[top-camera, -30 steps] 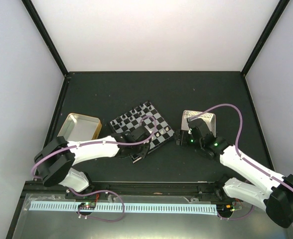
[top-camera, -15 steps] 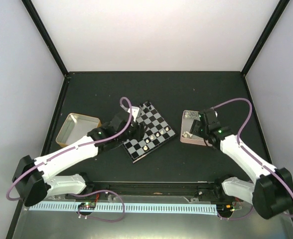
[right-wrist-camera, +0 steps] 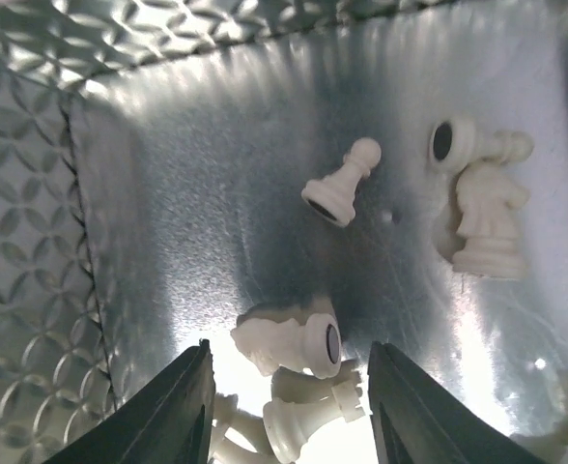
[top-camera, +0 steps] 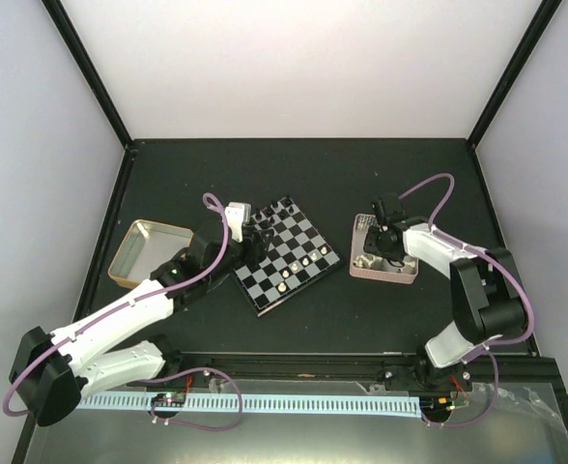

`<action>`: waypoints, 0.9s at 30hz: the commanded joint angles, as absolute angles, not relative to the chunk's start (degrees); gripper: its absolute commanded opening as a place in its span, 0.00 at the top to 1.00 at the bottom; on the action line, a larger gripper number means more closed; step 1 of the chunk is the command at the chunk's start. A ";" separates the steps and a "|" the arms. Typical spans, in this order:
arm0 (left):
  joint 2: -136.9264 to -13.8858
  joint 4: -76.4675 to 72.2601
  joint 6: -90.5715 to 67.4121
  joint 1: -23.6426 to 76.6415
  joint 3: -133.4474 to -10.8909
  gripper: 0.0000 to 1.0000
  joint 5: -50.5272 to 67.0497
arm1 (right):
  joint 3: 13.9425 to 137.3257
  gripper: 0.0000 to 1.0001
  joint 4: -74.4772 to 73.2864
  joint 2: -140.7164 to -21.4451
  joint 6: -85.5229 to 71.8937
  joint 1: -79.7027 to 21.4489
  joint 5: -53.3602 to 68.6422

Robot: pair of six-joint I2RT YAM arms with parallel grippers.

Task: Set up the chess pieces on the board
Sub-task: Pick up the chess piece from the storage box.

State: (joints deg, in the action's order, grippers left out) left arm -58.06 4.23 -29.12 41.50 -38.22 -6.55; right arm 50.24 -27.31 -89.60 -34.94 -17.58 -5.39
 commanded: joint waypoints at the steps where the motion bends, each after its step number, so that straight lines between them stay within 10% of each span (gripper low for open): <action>1: -56.77 0.06 -28.55 40.55 -37.57 0.42 -5.57 | 50.78 0.57 -27.07 -91.51 -36.00 -17.31 -3.58; 27: -57.85 0.60 -29.18 40.07 -37.62 0.42 -3.03 | 51.21 0.81 -21.81 -94.66 -35.23 -17.31 -6.91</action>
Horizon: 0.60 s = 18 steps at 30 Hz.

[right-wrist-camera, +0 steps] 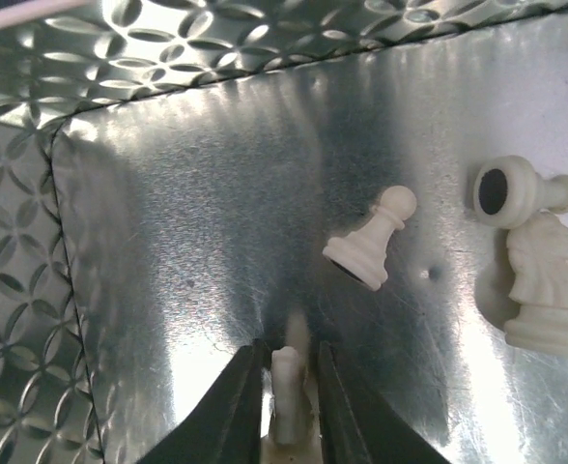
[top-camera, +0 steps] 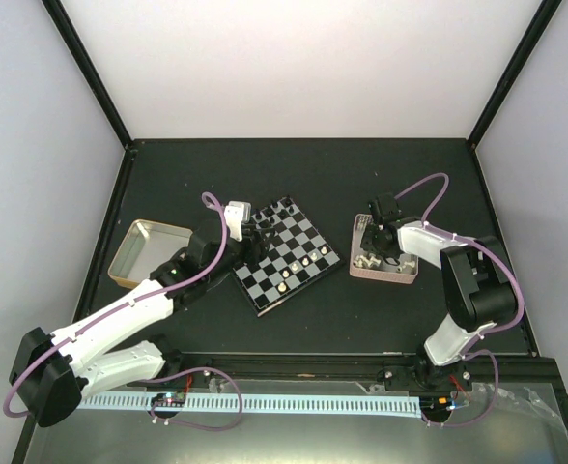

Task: Set up the chess pieces on the board
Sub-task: Pick up the chess piece from the storage box.

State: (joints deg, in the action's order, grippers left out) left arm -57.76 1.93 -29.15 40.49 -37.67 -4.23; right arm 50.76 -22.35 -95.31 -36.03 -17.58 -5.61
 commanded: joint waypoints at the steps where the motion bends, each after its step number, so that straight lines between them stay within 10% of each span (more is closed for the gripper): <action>1: -57.98 0.59 -29.18 40.08 -37.62 0.42 -2.92 | 51.31 0.78 -22.65 -94.72 -35.06 -17.31 -7.01; 18: -58.89 0.86 -29.62 40.03 -37.97 0.42 -1.53 | 50.21 0.78 -28.83 -95.36 -32.96 -18.76 -6.05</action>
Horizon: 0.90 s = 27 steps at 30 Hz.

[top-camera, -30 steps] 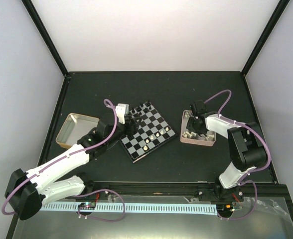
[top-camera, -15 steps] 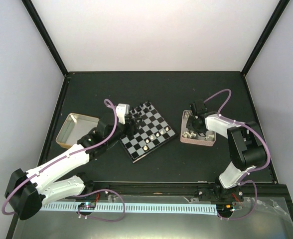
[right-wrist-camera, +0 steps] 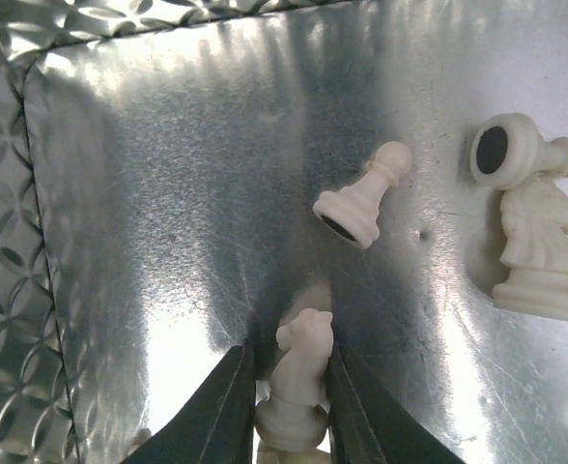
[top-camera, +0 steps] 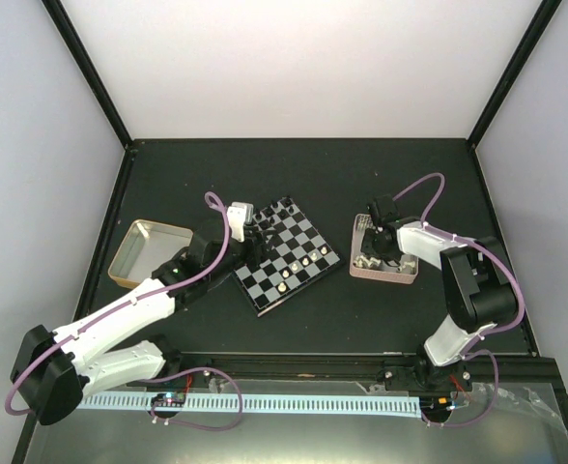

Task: Set up the chess pieces on the board
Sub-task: Pick up the chess piece from the storage box, then place the chess piece on the chessboard.

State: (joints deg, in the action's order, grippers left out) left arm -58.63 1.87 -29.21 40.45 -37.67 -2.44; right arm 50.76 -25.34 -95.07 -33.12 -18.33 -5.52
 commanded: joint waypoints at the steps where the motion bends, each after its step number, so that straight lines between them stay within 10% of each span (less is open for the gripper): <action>1: -58.81 0.89 -29.64 40.07 -37.97 0.42 -1.47 | 50.36 0.79 -28.98 -95.48 -33.04 -18.79 -6.02; 16: -56.54 4.65 -31.79 40.03 -40.56 0.41 1.29 | 47.66 0.90 -19.21 -79.33 -25.11 -19.68 -2.31; 27: -54.86 10.21 -39.88 37.54 -49.11 0.33 26.09 | 42.67 0.89 -5.15 -56.00 -16.44 -26.90 37.54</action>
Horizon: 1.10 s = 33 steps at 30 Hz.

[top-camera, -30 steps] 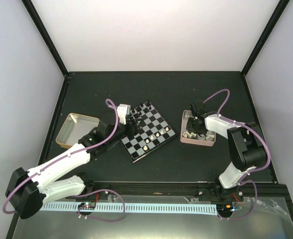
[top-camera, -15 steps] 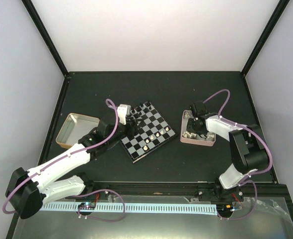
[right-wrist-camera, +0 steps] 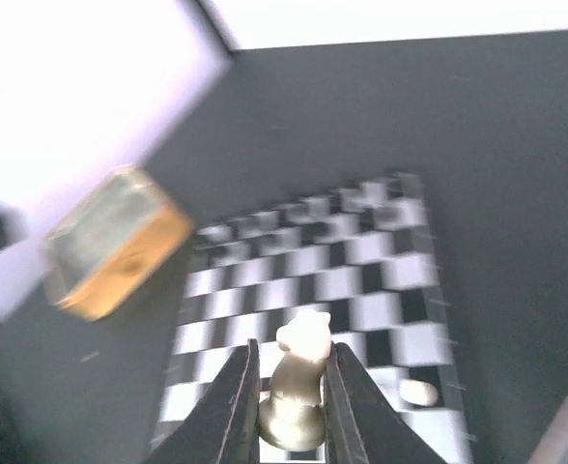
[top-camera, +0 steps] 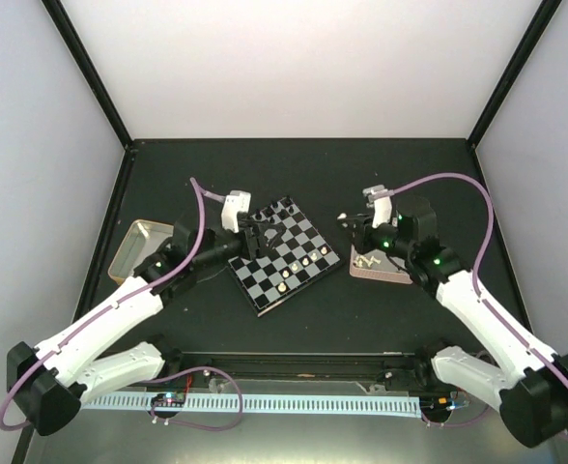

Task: Set up the chess pieces on the board
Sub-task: Place the chess piece on the chessboard.

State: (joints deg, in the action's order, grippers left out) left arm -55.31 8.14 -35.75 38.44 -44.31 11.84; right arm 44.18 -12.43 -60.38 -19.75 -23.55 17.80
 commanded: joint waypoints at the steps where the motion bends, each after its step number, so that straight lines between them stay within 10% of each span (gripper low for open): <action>1: -55.14 9.68 -40.52 37.37 -49.69 0.33 29.12 | 43.01 0.89 -4.40 -55.33 -16.22 -28.45 40.71; 12: -58.79 3.66 -46.27 37.21 -51.94 0.43 53.09 | 48.34 0.89 -7.58 -55.48 -8.99 -36.66 56.57; 33: -59.93 -0.35 -44.38 37.19 -50.35 0.89 56.33 | 55.78 0.90 -14.15 -65.48 -2.70 -37.20 63.01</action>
State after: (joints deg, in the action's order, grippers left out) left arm -58.74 2.31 -45.17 36.40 -48.99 54.17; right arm 54.63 -13.23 -63.83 -5.19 -36.23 62.13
